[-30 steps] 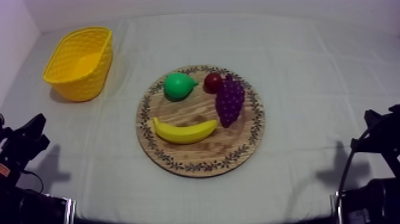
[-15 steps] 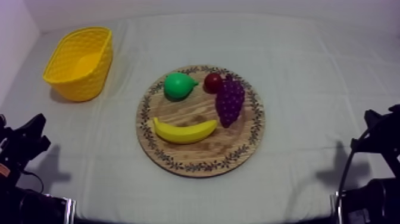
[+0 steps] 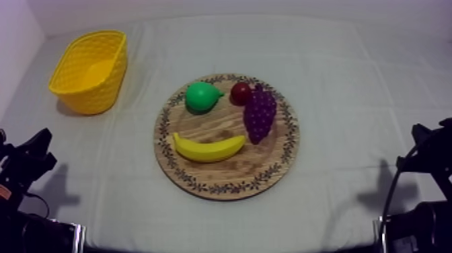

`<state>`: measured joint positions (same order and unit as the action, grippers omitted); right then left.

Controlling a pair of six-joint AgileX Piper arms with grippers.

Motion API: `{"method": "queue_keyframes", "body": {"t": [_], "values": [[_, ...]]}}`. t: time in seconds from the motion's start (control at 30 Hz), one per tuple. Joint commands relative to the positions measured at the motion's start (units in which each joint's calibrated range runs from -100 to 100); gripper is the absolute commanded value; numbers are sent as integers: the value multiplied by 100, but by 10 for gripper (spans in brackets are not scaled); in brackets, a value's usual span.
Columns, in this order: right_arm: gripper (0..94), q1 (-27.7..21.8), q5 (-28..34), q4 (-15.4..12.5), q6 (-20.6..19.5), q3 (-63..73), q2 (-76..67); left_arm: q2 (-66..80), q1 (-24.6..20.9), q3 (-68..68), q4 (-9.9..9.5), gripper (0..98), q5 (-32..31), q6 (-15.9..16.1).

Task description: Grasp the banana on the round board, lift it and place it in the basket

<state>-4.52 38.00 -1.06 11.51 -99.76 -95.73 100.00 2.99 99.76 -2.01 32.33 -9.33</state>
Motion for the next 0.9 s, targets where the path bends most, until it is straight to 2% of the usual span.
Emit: {"method": "queue_keyframes", "body": {"t": [0.0, 0.87], "values": [[3, 0, -2, 1, 0, -2, -2, 0, 1, 2, -2, 7, 1, 2], [3, 0, -2, 1, 0, -2, -2, 0, -4, 2, 2, 3, 1, 55]]}}
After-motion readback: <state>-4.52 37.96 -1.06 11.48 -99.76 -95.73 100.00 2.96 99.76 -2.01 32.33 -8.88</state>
